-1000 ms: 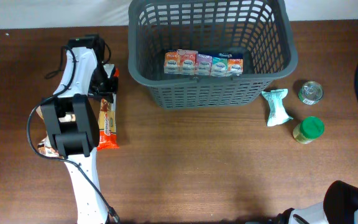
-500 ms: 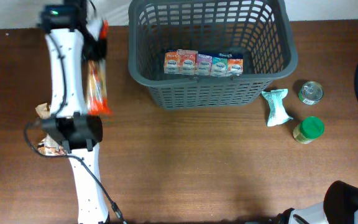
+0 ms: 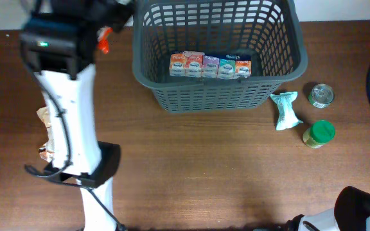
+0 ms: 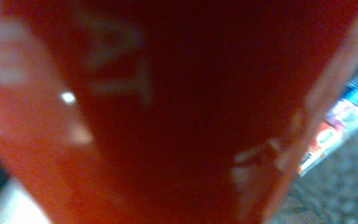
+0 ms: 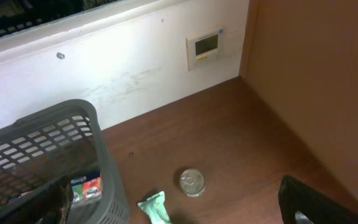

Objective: Pack container
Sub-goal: 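Carry the spaghetti pack into the basket and release it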

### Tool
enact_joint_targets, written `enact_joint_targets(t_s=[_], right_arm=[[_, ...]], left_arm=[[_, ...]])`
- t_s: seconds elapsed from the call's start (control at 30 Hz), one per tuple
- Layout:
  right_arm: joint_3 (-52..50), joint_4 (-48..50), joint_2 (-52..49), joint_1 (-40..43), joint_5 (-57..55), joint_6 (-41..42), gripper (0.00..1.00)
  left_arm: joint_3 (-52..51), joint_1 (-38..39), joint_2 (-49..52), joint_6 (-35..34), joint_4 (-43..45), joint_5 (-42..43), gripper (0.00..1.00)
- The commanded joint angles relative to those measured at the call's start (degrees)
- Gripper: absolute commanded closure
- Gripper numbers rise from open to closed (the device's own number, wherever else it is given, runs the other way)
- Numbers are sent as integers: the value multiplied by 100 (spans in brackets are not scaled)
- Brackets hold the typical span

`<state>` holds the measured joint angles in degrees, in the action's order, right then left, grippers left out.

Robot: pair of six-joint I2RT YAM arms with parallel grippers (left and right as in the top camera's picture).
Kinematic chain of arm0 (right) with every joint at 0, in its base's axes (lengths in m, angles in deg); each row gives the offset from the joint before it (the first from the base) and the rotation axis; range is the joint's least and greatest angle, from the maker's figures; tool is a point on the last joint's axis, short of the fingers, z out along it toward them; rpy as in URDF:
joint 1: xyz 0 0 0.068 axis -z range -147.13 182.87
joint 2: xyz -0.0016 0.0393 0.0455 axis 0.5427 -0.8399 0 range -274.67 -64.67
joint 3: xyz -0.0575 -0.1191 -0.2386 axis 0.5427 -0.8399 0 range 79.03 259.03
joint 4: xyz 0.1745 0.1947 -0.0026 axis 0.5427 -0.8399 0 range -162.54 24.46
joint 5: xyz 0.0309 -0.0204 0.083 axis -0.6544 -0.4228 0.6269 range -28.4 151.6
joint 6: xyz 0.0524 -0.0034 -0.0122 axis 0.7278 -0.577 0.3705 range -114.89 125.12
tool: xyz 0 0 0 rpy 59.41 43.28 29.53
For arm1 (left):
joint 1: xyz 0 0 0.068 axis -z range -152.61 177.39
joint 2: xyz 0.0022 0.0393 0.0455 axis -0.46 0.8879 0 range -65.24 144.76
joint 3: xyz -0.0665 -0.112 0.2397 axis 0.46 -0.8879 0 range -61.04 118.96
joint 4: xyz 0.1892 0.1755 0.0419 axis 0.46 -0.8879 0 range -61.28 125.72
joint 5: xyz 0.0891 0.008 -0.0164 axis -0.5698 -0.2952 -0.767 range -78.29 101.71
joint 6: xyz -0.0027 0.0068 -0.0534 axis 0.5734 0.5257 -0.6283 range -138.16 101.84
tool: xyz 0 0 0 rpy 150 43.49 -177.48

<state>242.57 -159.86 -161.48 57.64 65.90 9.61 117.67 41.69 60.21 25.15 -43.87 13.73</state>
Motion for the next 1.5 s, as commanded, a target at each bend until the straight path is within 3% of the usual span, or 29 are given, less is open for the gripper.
enact_joint_targets(t_s=[0.0,0.1,0.33,0.5,0.67,0.93,0.97,1.07,1.23,1.37,1.47], right_arm=[[-4,20,-31,42,-48,0,1],[-4,20,-31,42,-48,0,1],[-4,20,-31,42,-48,0,1],[-4,20,-31,42,-48,0,1],[-4,20,-31,42,-48,0,1],[-4,20,-31,42,-48,0,1],[-4,20,-31,42,-48,0,1],[-4,20,-31,42,-48,0,1],[-4,20,-31,42,-48,0,1],[-4,20,-31,42,-48,0,1],[-4,20,-31,42,-48,0,1]], left_arm=[[-70,682,-11,2334,251,118,98],[-387,1169,118,3285,398,-66,98],[-1622,1784,708,3268,1300,-708,98],[-2267,1934,1261,2557,1827,-938,98],[-2339,1974,1762,1932,1801,-905,98],[-2566,1976,1899,1884,1558,-417,98],[-2570,1974,1899,1884,1521,-415,96],[-2566,1980,1893,1731,1432,-452,75],[-2564,1978,1768,673,1392,-555,45],[-2430,1978,1523,219,1274,-1054,32],[-2188,1963,1235,-186,1272,-1113,31]])
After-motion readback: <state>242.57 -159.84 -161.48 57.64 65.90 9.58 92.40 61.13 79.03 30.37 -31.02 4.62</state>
